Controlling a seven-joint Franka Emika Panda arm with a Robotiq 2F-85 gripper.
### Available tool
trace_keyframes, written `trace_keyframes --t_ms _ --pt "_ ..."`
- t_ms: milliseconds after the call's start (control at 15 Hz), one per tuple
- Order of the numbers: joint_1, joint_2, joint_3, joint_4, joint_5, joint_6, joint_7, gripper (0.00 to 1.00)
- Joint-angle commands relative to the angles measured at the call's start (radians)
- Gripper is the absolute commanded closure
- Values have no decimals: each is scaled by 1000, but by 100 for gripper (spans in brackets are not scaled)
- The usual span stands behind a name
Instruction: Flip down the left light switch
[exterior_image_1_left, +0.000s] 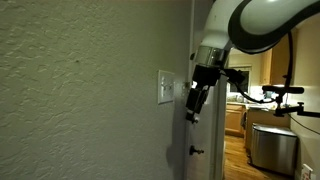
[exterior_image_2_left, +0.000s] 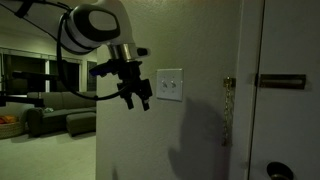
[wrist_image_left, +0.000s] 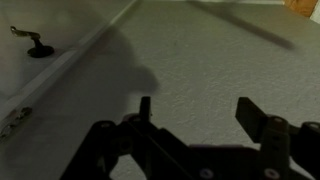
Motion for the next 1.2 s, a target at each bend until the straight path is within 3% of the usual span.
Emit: trace_keyframes --t_ms 0,200,467,867,1133 --pt "-11 25 -11 51 3 44 -5 44" --pt "-13 35 -14 87 4 69 1 63" --pt "-17 40 -14 128 2 100 5 69" --pt "-20 41 -14 170 -1 144 10 63" --pt "-20 49 -13 195 -3 160 9 75"
